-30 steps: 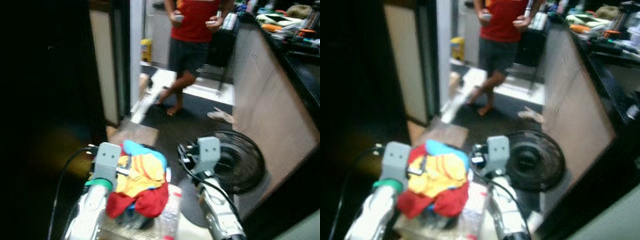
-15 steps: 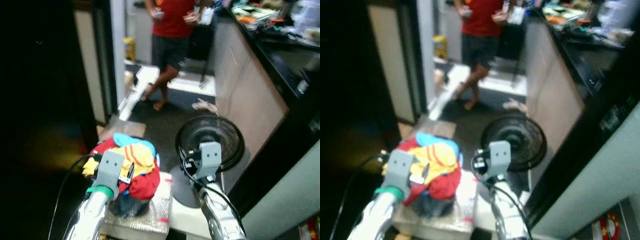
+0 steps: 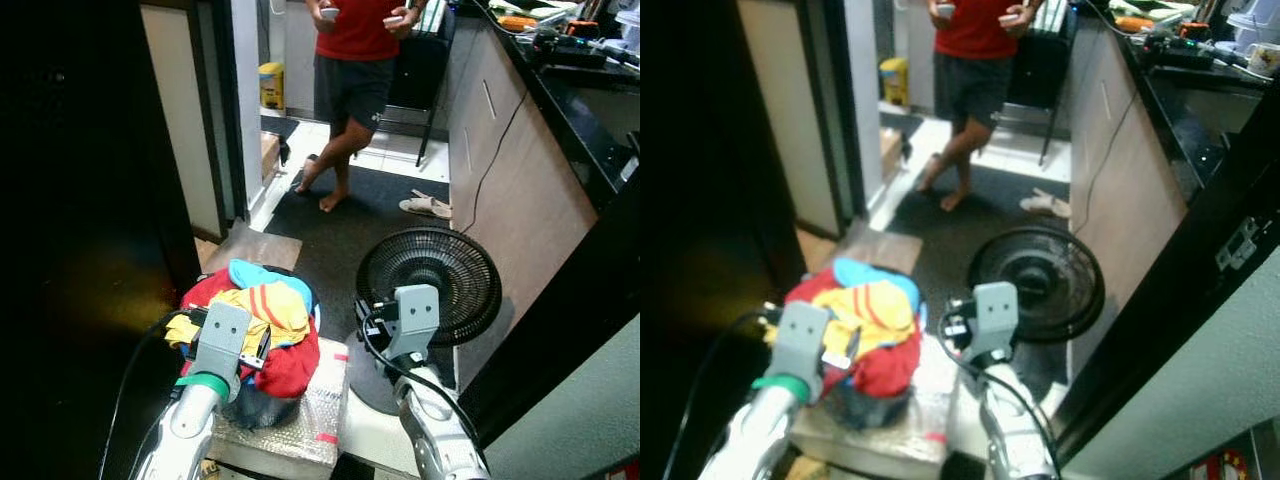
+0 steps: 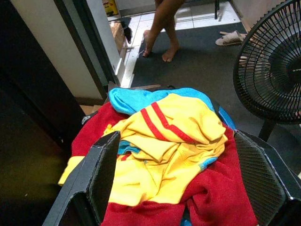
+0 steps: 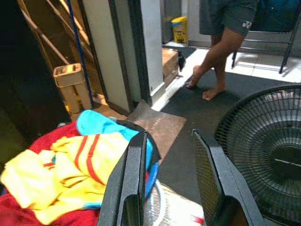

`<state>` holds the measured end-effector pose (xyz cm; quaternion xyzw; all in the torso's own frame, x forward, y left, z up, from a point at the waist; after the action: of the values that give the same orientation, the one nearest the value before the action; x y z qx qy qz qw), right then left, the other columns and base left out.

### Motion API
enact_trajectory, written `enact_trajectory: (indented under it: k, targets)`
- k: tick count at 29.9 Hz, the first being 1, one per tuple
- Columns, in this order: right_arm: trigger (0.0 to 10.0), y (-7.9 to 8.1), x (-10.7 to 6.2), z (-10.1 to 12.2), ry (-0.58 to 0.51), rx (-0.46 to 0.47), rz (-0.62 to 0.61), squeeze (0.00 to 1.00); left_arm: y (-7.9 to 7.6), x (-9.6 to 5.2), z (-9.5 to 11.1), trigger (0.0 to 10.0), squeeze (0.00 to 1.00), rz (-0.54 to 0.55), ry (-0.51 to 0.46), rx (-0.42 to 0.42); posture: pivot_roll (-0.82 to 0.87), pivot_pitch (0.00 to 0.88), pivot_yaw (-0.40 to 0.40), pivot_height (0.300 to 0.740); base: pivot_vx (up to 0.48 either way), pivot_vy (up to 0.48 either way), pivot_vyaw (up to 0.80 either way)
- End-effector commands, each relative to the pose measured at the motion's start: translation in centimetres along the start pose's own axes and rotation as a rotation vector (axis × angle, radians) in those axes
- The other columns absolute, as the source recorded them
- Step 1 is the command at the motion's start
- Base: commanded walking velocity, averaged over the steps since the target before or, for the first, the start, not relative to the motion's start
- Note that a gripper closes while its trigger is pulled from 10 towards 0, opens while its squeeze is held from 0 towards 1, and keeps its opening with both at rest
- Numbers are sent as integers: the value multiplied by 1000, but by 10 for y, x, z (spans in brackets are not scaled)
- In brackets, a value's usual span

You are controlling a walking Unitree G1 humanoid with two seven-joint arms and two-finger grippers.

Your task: Clothes washing

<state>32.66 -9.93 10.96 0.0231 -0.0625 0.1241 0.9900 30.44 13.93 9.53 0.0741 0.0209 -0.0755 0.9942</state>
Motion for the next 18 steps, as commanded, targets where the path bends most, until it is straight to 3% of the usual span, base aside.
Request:
enact_trajectory:
  k: [1,18]
  targets:
    - [10000,2,-1,-1,7,4,8,0,-1,-2,-5,10000,0,2,17,11,63,44,-18,740,0,0,0]
    - [10000,2,1,1,3,-5,21,0,3,1,-1,10000,0,20,-2,6,62,37,-30,740,0,0,0]
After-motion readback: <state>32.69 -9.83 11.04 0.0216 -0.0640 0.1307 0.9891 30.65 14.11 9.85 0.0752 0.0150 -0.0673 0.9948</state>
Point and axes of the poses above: a point about 5 cm out from each wrist's last joint towards the gripper, its own x axis pointing out of the wrist towards the gripper, its own z axis along the axis of the wrist's last joint, y = z × x, the point moved 1 cm from there along x, pointing out of the wrist towards the gripper, and after that the axes turned 3 degrees about -x, right-handed, at the moved point
